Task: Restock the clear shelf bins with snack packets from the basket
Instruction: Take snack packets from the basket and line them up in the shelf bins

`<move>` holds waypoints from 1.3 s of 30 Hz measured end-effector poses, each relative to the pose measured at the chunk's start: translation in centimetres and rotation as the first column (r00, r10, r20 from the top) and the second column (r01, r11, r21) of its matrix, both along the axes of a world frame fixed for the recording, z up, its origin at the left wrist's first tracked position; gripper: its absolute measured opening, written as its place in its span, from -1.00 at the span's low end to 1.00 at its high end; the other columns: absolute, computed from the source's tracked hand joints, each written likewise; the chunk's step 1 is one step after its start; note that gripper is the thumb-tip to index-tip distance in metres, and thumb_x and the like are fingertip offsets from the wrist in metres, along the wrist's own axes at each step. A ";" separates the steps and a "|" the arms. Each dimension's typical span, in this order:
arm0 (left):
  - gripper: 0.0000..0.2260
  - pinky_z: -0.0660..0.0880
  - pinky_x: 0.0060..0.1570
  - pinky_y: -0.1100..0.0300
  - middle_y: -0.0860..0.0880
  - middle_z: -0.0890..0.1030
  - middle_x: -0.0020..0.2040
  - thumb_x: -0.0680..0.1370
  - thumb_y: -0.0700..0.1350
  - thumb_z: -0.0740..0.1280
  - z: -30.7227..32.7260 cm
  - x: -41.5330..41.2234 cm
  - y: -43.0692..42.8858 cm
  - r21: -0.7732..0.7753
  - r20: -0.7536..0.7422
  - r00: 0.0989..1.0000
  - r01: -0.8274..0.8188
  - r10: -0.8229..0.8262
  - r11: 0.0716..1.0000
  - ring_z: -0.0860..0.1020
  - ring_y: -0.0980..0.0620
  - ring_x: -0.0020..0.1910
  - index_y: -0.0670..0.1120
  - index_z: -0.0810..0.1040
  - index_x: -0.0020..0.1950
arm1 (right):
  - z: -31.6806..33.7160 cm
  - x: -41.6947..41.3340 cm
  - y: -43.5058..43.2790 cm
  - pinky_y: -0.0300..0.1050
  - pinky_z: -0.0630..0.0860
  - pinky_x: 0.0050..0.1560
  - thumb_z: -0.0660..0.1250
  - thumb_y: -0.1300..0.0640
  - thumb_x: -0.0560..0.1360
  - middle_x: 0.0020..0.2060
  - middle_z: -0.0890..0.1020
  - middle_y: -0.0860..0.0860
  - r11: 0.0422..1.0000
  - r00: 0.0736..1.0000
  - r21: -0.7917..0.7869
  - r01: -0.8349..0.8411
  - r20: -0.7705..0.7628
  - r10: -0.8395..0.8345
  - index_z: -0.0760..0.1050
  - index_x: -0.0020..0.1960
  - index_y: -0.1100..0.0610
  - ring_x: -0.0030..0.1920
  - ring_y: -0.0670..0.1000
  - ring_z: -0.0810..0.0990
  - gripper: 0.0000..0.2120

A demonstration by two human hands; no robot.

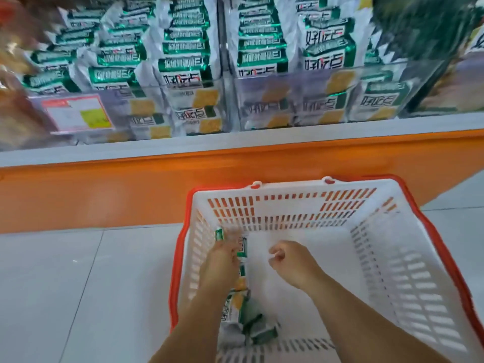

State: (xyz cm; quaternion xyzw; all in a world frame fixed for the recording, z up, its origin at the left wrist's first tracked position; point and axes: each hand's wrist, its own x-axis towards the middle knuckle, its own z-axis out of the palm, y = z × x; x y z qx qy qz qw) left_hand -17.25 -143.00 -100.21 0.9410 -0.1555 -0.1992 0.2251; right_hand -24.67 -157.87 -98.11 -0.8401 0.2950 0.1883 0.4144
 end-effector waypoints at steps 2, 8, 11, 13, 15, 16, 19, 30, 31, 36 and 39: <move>-0.62 0.46 -0.10 0.27 -0.04 0.48 0.24 0.60 -0.25 0.14 -2.7 -0.5 0.5 0.075 -0.113 0.993 0.041 -0.033 0.996 0.49 0.06 0.00 -0.03 0.39 0.40 | -1.6 -0.1 0.6 -0.17 0.46 0.10 0.26 0.09 0.53 0.16 0.56 0.00 0.999 0.999 0.036 -0.015 -0.047 0.017 0.50 0.21 0.06 0.11 0.00 0.52 -0.74; -0.42 0.39 0.26 0.03 -0.08 0.12 0.52 0.56 -0.15 0.22 -6.3 -1.0 -0.2 0.335 -0.277 0.960 0.139 -0.044 0.932 0.35 -0.12 0.32 0.00 0.09 0.55 | -3.7 -0.8 0.4 -0.16 0.43 0.17 0.26 0.06 0.55 0.20 0.54 0.01 0.995 0.991 0.086 -0.053 -0.120 0.063 0.47 0.26 0.09 0.18 0.00 0.50 -0.71; -0.48 0.44 0.20 0.04 -0.10 0.35 0.36 0.51 -0.06 0.31 -6.6 -1.2 -0.5 0.432 -0.309 0.951 0.156 -0.016 0.888 0.36 -0.11 0.28 -0.05 0.27 0.44 | -3.6 -1.4 -0.5 -0.18 0.41 0.17 0.27 0.05 0.55 0.22 0.53 0.01 0.997 0.987 0.061 -0.044 -0.153 0.053 0.46 0.27 0.09 0.19 0.00 0.50 -0.69; -0.52 0.46 0.14 0.09 -0.07 0.45 0.26 0.48 -0.01 0.35 -6.1 -1.5 -0.8 0.488 -0.274 0.961 0.163 -0.027 0.857 0.42 -0.07 0.25 -0.07 0.35 0.36 | -3.1 -1.6 -0.9 -0.17 0.43 0.16 0.27 0.04 0.55 0.22 0.53 0.01 0.998 0.986 0.056 -0.039 -0.160 0.047 0.46 0.28 0.08 0.17 0.00 0.51 -0.68; -0.56 0.45 0.13 0.09 -0.04 0.49 0.22 0.47 0.07 0.37 -4.7 -1.5 -1.3 0.506 -0.231 0.969 0.200 -0.092 0.839 0.46 -0.05 0.21 -0.05 0.41 0.29 | -2.2 -1.5 -1.0 -0.15 0.46 0.14 0.28 0.04 0.55 0.22 0.53 0.01 0.997 0.987 0.068 -0.037 -0.152 0.047 0.45 0.29 0.08 0.14 -0.01 0.52 -0.66; -0.58 0.47 0.13 0.09 -0.04 0.50 0.20 0.47 0.10 0.37 -3.6 -1.5 -1.7 0.456 -0.236 0.967 0.194 -0.092 0.868 0.48 -0.05 0.18 -0.04 0.42 0.26 | -1.5 -1.4 -1.1 -0.15 0.47 0.13 0.29 0.05 0.54 0.21 0.53 0.02 0.996 0.989 0.081 -0.033 -0.139 0.044 0.44 0.31 0.07 0.12 -0.01 0.52 -0.65; -0.61 0.52 0.08 0.15 0.02 0.57 0.09 0.44 0.13 0.41 0.4 -0.7 -3.5 0.208 -0.309 0.946 0.171 -0.102 0.963 0.55 0.00 0.09 -0.02 0.48 0.18 | 1.7 -0.7 -1.5 -0.14 0.47 0.13 0.34 0.08 0.51 0.23 0.50 0.01 0.988 0.998 0.156 0.023 -0.064 -0.013 0.36 0.37 0.02 0.12 -0.02 0.49 -0.55; -0.52 0.49 -0.29 0.29 0.15 0.54 -0.13 0.34 0.11 0.53 22.5 -0.9 -7.4 -0.287 0.072 0.945 0.327 -0.320 0.900 0.53 0.19 -0.25 0.09 0.33 0.09 | 22.5 -0.9 -6.8 -0.11 0.57 -0.29 0.36 0.26 0.48 -0.19 0.51 0.01 0.985 0.920 0.111 -0.130 0.385 0.078 0.46 -0.04 -0.02 -0.32 -0.03 0.53 -0.80; -0.52 0.53 -0.27 0.23 0.15 0.53 -0.15 0.34 0.08 0.53 23.9 -1.1 -7.5 -0.342 0.085 0.946 0.322 -0.312 0.883 0.55 0.18 -0.25 0.09 0.34 0.10 | 24.2 -1.3 -7.2 -0.09 0.56 -0.30 0.36 0.25 0.48 -0.22 0.50 0.01 0.989 0.897 0.045 -0.141 0.428 0.108 0.47 -0.06 -0.02 -0.34 -0.06 0.50 -0.82; -0.68 0.47 -0.17 0.24 0.18 0.52 0.02 0.43 -0.01 0.47 29.3 -1.5 -8.3 -0.478 0.216 0.935 0.352 -0.281 0.804 0.52 0.23 -0.21 0.18 0.37 0.03 | 28.8 -3.2 -9.6 0.12 0.57 -0.13 0.35 0.21 0.51 -0.12 0.49 0.11 1.000 0.773 -0.017 -0.024 0.634 0.029 0.45 -0.04 0.05 -0.26 0.07 0.51 -0.89; -0.81 0.46 -0.21 0.23 0.18 0.52 0.09 0.50 -0.01 0.40 30.8 -1.5 -9.1 -0.419 0.291 0.915 0.385 -0.280 0.822 0.56 0.08 -0.20 0.16 0.44 0.04 | 28.7 -3.3 -10.4 0.21 0.58 -0.07 0.35 0.16 0.51 -0.14 0.53 0.00 0.994 0.695 0.062 0.090 0.710 -0.107 0.44 -0.08 -0.08 -0.24 0.06 0.56 -0.85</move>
